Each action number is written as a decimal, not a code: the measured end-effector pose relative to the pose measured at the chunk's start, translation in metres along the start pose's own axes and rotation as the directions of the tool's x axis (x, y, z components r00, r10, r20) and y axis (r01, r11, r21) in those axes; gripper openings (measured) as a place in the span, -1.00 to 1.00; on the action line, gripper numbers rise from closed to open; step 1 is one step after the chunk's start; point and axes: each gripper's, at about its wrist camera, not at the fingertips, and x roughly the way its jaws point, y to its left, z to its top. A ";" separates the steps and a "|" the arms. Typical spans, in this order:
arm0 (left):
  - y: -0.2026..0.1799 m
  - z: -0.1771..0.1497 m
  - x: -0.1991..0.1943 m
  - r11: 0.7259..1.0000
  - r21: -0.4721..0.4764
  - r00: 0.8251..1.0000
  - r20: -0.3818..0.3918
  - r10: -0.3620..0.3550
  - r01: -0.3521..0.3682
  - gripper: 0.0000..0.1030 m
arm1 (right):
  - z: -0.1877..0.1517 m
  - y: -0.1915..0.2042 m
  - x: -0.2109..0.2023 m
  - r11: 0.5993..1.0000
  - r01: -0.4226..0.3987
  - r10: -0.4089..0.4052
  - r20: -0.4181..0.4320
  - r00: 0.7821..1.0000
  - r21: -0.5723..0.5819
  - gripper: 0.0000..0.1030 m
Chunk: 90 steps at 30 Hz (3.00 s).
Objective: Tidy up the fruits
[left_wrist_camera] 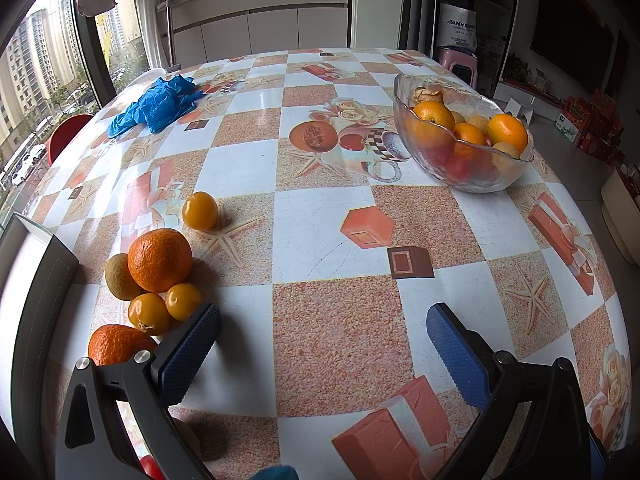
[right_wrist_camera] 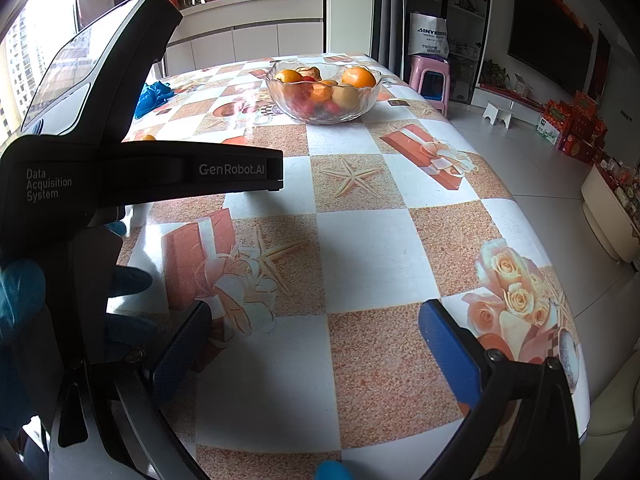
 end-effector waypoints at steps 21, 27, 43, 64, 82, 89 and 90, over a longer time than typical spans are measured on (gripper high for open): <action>0.089 -0.074 -0.118 0.993 0.109 0.993 0.104 -0.050 0.039 1.00 | 0.000 0.000 0.000 1.000 0.000 0.000 0.001 1.000 0.000 1.00; 0.135 -0.108 -0.099 0.999 0.051 1.000 0.002 -0.019 0.019 1.00 | 0.000 0.000 0.000 1.000 0.000 0.000 0.001 1.000 0.000 1.00; 0.139 -0.102 -0.073 0.998 0.054 0.999 -0.034 -0.015 0.017 1.00 | 0.000 0.000 0.000 1.000 0.000 0.000 -0.002 1.000 0.000 1.00; 0.151 -0.102 -0.091 0.992 0.045 0.991 -0.076 -0.110 0.114 -0.52 | 0.018 0.106 -0.007 0.945 -0.277 0.260 -0.115 0.959 -0.172 0.72; 0.178 -0.098 -0.144 0.983 -0.026 0.983 0.017 -0.184 0.184 -0.52 | 0.016 0.135 -0.019 0.916 -0.314 0.285 -0.147 0.947 -0.249 -0.52; 0.212 -0.089 -0.167 0.985 -0.065 0.984 0.084 -0.157 0.163 -0.52 | 0.027 0.138 -0.038 0.914 -0.340 0.316 -0.139 0.938 -0.219 -0.52; 0.219 -0.087 -0.169 0.985 -0.074 0.985 0.091 -0.149 0.156 -0.52 | 0.029 0.141 -0.041 0.912 -0.347 0.323 -0.138 0.936 -0.219 -0.52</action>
